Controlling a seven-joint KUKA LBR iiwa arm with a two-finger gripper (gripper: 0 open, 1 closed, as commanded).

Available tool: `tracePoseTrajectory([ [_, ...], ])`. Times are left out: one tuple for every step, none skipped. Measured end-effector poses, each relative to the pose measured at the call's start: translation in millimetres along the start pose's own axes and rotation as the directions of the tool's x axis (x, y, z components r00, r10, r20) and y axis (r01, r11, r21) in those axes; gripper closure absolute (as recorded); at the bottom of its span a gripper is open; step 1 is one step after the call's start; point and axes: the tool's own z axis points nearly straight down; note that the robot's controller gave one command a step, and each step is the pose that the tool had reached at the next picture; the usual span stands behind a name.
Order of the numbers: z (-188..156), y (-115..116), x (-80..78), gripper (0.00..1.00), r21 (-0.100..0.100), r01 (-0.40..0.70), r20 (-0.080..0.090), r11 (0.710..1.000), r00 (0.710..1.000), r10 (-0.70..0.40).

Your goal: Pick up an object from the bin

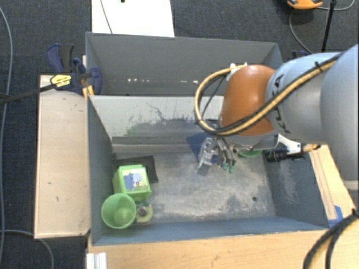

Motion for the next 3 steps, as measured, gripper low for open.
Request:
tracePoseTrajectory([
  [-9.2,0.1,-0.3,1.0,0.0,0.002,0.001,1.0,1.0,-0.002],
  [-17.7,0.1,-0.6,1.0,-0.001,0.002,0.002,1.0,1.0,-0.002],
  [-27.4,-0.1,-0.3,1.0,0.0,0.004,0.0,1.0,1.0,-0.004],
])
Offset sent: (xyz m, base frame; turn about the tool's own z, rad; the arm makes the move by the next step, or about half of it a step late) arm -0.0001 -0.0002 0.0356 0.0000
